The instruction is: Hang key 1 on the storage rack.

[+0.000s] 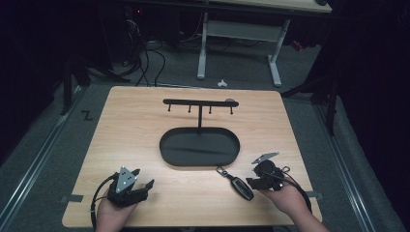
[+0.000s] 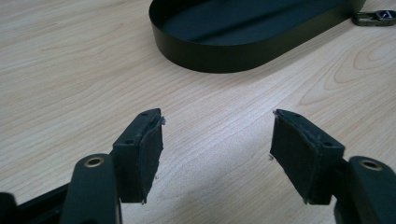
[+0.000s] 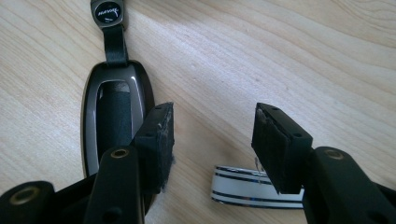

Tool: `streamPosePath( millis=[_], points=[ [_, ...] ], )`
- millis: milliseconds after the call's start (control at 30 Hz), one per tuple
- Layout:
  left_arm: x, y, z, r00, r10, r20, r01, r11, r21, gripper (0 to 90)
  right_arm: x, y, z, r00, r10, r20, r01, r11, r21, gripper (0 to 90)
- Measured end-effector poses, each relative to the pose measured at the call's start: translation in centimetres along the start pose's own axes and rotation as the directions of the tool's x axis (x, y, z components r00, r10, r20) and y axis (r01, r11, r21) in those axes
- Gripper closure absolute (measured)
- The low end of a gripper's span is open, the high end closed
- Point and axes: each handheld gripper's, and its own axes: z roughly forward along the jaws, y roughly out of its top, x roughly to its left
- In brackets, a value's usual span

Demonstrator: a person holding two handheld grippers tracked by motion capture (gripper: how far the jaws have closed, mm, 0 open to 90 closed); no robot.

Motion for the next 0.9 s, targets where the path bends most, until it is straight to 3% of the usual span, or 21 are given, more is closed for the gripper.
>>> streamPosePath(
  millis=[200,367,600,900],
  points=[
    [0.0,-0.1,0.0,0.9999,-0.006,0.008,0.006,1.0,-0.002,34.7,-0.1,1.5,-0.4,0.9996,-0.024,-0.013,0.025,0.992,0.123,45.1],
    [-0.1,0.0,0.3,0.9998,-0.004,0.018,0.003,1.0,0.007,30.4,0.1,2.4,-0.3,0.9975,-0.063,-0.032,0.069,0.973,0.219,44.5],
    [-0.2,0.0,0.3,0.9996,0.003,0.029,-0.003,1.0,-0.005,28.4,0.1,3.4,-0.3,0.998,-0.058,-0.024,0.062,0.958,0.28,43.2],
    [-0.1,0.2,0.0,0.9993,-0.007,0.037,0.008,0.9993,-0.036,26.8,-0.1,4.4,-0.8,0.9989,-0.042,-0.019,0.046,0.959,0.28,36.5]
  ],
)
